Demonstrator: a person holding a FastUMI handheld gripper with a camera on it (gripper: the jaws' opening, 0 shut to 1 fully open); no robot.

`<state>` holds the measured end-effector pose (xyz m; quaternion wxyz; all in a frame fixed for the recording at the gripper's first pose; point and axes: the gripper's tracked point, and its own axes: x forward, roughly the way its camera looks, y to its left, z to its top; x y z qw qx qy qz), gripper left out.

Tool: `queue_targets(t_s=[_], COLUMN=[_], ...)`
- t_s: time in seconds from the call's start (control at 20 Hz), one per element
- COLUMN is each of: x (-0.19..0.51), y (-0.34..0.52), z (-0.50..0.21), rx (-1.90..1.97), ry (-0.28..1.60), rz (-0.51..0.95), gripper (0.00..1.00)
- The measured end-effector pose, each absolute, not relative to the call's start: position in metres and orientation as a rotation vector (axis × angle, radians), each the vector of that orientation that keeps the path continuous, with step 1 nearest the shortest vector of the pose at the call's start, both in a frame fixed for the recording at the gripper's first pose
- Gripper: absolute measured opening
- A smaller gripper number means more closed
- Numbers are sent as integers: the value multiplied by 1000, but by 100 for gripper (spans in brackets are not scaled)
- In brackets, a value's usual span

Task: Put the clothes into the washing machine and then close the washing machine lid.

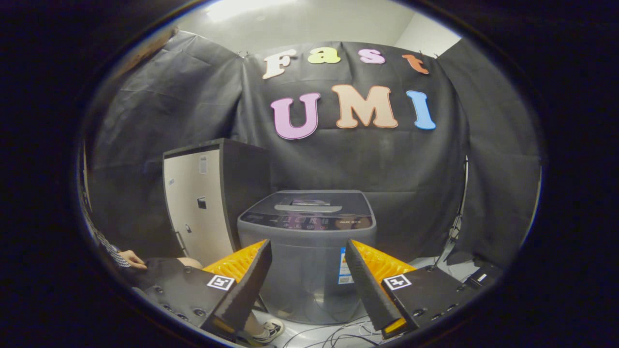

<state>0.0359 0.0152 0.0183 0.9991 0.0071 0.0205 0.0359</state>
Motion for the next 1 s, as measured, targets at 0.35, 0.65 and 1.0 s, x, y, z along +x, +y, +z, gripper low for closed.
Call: queue_targets(t_s=[0.35, 0.65, 1.0], x=[42, 54, 49], y=[15, 15, 14], z=[14, 8, 17], rx=[78, 77, 37], ry=[44, 64, 26], rz=[100, 114, 79], gripper=[96, 95, 96])
